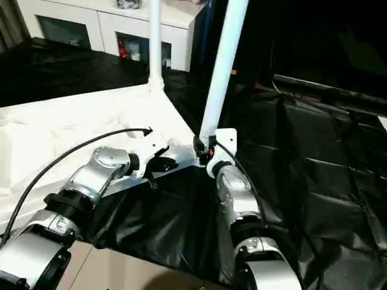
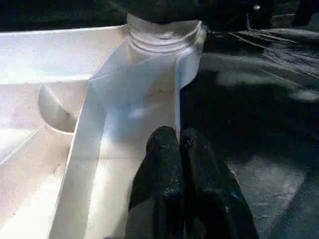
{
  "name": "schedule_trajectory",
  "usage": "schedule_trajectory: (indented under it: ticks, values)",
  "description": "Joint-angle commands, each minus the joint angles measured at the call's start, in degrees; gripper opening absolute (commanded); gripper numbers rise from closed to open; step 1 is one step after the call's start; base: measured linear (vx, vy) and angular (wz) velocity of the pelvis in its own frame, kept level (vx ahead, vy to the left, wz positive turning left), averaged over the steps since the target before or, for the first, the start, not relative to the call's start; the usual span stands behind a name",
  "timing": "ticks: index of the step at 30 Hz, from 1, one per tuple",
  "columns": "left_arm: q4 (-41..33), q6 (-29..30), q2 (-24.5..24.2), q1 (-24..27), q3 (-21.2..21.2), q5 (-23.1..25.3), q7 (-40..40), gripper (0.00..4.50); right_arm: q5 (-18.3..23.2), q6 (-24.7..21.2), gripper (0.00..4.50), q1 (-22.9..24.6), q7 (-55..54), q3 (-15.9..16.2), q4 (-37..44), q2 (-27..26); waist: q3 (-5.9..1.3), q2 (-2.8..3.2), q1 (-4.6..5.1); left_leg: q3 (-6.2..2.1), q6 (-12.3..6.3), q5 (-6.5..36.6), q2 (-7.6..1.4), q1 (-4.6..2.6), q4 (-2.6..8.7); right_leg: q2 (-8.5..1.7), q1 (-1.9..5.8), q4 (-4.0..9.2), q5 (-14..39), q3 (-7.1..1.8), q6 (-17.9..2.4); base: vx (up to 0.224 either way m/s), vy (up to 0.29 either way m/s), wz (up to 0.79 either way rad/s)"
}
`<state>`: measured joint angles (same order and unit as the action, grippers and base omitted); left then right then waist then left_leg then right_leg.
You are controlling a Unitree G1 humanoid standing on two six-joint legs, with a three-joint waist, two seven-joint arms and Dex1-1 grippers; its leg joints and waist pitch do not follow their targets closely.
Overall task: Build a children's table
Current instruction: Rotate leg to tighten
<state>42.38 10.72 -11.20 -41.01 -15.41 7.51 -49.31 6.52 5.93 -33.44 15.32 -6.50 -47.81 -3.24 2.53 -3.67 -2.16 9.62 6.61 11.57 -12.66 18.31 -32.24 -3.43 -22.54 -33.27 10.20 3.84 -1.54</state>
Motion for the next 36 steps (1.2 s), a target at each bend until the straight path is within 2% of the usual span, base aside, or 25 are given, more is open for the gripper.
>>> schedule_trajectory:
  ticks: [1,2,3,4,6,7,8,10,11,12,15,16,17,18,22,23,29,35,36]
  values:
    - [-1.1,-2.1,0.6,0.8,-3.0,-0.4,-3.6,0.00,-0.3,-1.2,2.94,0.7,6.8,4.3,0.1,-1.7,-2.70,0.96,-0.21,-0.11,-0.94,16.0,-0.63,0.61,4.33,-4.32,1.90,4.36,20.7,-2.66,-8.3,0.000,0.000,0.00]
    - [-1.4,-2.5,0.1,1.1,-3.1,-0.6,-4.4,0.00,-0.3,-1.2,3.16,1.0,7.7,4.5,0.5,-1.0,-2.96,1.02,-0.29,0.00,-1.31,13.8,-0.72,0.84,4.23,-4.30,2.18,3.91,17.0,-2.77,-9.2,0.000,0.000,0.00]
    - [-1.6,-3.0,-0.5,1.4,-3.1,-0.8,-5.3,0.00,-0.3,-1.3,3.17,1.2,8.9,4.8,0.8,-0.3,-3.20,1.11,-0.18,0.12,-1.57,10.6,-0.75,1.16,4.03,-4.15,2.45,3.22,11.8,-2.80,-10.5,0.000,0.000,0.00]
    - [-1.9,-4.3,-1.4,1.8,-3.2,-1.1,-6.8,0.00,-0.5,-1.2,3.18,1.5,11.1,5.3,1.1,1.3,-3.14,1.15,-0.22,0.50,-2.14,9.6,-0.67,0.80,3.71,-3.94,2.07,3.12,8.9,-2.80,-11.8,0.000,0.000,0.00]
    - [-2.3,-5.8,-2.7,2.6,-3.1,-1.5,-8.9,0.00,-1.0,-1.2,3.26,1.9,14.1,6.0,1.5,3.4,-3.43,0.99,-0.19,0.57,-2.88,7.1,-0.64,1.27,3.49,-4.00,2.73,2.45,4.7,-2.80,-13.1,0.000,0.000,0.00]
    - [-2.7,-6.2,-3.2,2.9,-3.1,-1.8,-9.9,0.00,-1.0,-1.2,3.26,2.0,15.4,6.2,1.6,4.3,-3.43,1.03,-0.21,0.60,-3.18,6.5,-0.64,1.30,3.41,-3.99,2.72,2.29,3.5,-2.82,-13.5,0.000,0.000,0.00]
    - [-4.6,-6.9,-5.3,4.0,-3.0,-3.0,-14.2,0.00,-1.5,-1.0,3.26,2.1,21.7,7.4,1.8,8.1,-3.31,0.71,-0.34,0.67,-3.99,5.7,-0.60,1.56,3.18,-4.06,2.96,2.00,1.7,-2.90,-14.2,0.000,0.000,0.00]
    - [-5.2,-7.3,-6.4,4.3,-3.0,-3.3,-16.1,0.00,-1.8,-0.9,3.26,2.0,25.6,8.2,1.4,10.0,-3.39,0.90,-0.33,0.85,-4.83,5.8,-0.62,1.31,3.00,-4.00,2.80,1.86,1.2,-2.94,-15.1,0.000,0.000,0.00]
    - [-5.7,-7.6,-7.2,4.5,-3.2,-3.4,-17.5,0.00,-1.8,-0.8,3.26,1.9,28.6,8.8,1.5,11.0,-3.41,0.68,-0.42,0.86,-4.97,5.6,-0.71,1.31,3.00,-4.06,2.82,1.81,1.0,-2.93,-15.3,0.000,0.000,0.00]
    - [-6.1,-7.7,-7.9,4.7,-3.3,-3.4,-18.4,0.00,-1.7,-0.8,3.26,1.9,30.7,9.3,1.5,11.8,-3.34,0.78,-0.60,0.86,-5.24,5.4,-0.80,1.28,3.01,-4.08,2.76,1.74,1.0,-2.90,-15.5,0.000,0.000,0.00]
    - [-6.9,-8.0,-9.2,5.1,-3.7,-3.7,-20.5,0.00,-1.4,-1.2,3.26,2.2,35.5,10.2,2.3,13.2,-3.13,0.87,-0.91,0.87,-4.89,6.7,-0.95,1.06,3.14,-4.10,2.61,1.92,3.5,-2.87,-15.2,0.000,0.000,0.00]
    - [-7.7,-8.4,-10.7,5.4,-4.0,-3.9,-22.6,0.00,-0.7,-2.0,3.26,2.2,40.0,10.9,3.2,14.7,-3.10,0.92,-0.99,0.82,-4.64,7.0,-0.96,1.05,3.18,-4.15,2.64,1.96,4.2,-2.86,-15.0,0.000,0.000,0.00]
    - [-8.1,-8.7,-11.6,5.5,-4.1,-4.1,-23.8,0.00,-0.1,-2.7,3.26,2.1,42.8,11.4,3.7,15.6,-3.12,1.13,-1.08,0.72,-4.39,7.6,-1.03,0.98,3.24,-4.12,2.67,2.00,5.0,-2.85,-14.8,0.000,0.000,0.00]
    - [-8.2,-9.5,-12.9,5.6,-4.1,-4.3,-25.1,0.00,0.9,-3.8,3.26,2.0,47.6,12.5,4.5,17.3,-3.14,1.07,-1.10,0.77,-4.37,7.8,-0.99,0.96,3.18,-4.03,2.74,1.98,4.7,-2.83,-14.9,0.000,0.000,0.00]
    - [-8.1,-10.0,-14.1,5.7,-4.0,-4.3,-26.3,0.00,1.9,-5.2,3.10,2.1,52.3,13.4,5.6,18.7,-3.22,1.25,-1.76,0.93,-4.09,6.3,-1.10,1.06,2.97,-3.94,2.82,1.60,3.1,-2.72,-15.1,0.000,0.000,0.00]
    - [-8.3,-10.2,-14.7,5.8,-3.9,-4.4,-27.1,0.00,2.4,-6.1,2.88,2.1,54.8,13.8,6.4,19.2,-3.28,1.24,-1.95,0.97,-4.01,6.3,-1.11,1.06,2.86,-3.95,2.82,1.54,3.1,-2.70,-15.2,0.000,0.000,0.00]
    - [-8.7,-9.9,-15.4,5.8,-3.8,-4.9,-28.8,0.00,2.9,-8.1,2.65,2.1,58.3,14.4,7.4,19.3,-3.06,1.21,-2.62,0.98,-3.12,7.2,-1.08,0.99,2.89,-4.02,2.56,1.81,6.9,-2.71,-14.2,0.000,0.000,0.00]
    - [-7.0,-9.9,-14.9,5.1,-3.6,-5.4,-28.3,0.00,3.4,-9.7,2.63,3.4,58.6,15.3,8.3,18.7,-3.06,1.09,-2.86,0.96,-2.81,6.2,-0.94,1.08,2.86,-3.93,2.60,1.71,6.3,-2.72,-13.7,0.000,0.000,0.00]
    - [-7.0,-9.3,-14.5,5.2,-3.4,-5.5,-27.6,0.00,3.9,-10.3,2.63,4.0,57.6,14.8,8.9,18.2,-3.07,1.41,-2.87,0.98,-2.77,6.3,-0.92,1.04,2.88,-3.89,2.60,1.81,6.1,-2.74,-13.6,0.000,0.000,0.00]
